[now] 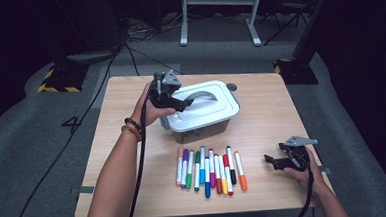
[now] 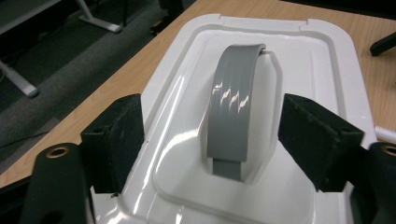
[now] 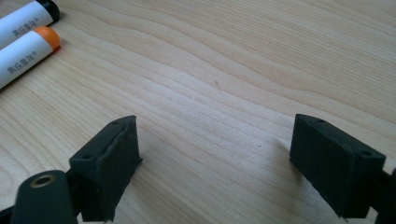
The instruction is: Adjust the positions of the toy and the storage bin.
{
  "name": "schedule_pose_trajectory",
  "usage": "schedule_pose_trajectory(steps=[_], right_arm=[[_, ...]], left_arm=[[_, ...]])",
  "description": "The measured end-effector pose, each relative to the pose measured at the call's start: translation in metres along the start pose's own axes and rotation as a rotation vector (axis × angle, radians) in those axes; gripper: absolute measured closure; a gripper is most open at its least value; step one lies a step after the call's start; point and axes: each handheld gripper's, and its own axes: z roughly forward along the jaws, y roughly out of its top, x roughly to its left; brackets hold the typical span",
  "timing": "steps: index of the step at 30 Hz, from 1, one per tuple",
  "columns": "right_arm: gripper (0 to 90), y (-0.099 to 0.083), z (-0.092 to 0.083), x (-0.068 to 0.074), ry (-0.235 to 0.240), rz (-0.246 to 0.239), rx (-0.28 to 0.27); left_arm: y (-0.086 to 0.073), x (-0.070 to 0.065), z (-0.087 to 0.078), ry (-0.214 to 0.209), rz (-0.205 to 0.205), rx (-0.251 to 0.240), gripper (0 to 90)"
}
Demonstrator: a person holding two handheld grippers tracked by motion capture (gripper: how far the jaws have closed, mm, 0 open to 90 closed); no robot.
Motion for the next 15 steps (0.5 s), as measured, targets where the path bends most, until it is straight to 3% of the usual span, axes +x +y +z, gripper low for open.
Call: schedule_pose_trajectory(steps=[3,8,10,15], right_arm=[[16.1,0.000,0.000,0.000,0.000,0.000,0.000],[16.0,0.000,0.000,0.000,0.004,-0.004,0.000],[16.0,0.000,0.000,0.000,0.003,-0.003,0.000],[16.0,0.000,0.000,0.000,0.003,-0.003,0.000]], left_arm=[[-0.006,-0.004,-0.012,-0.002,-0.003,-0.025,18.2],[-0.015,-0.014,-0.036,0.050,0.018,-0.045,17.7],[-0.022,-0.016,-0.045,0.042,0.019,-0.057,18.2],[-0.038,-0.020,-0.060,0.079,0.019,-0.042,18.3]])
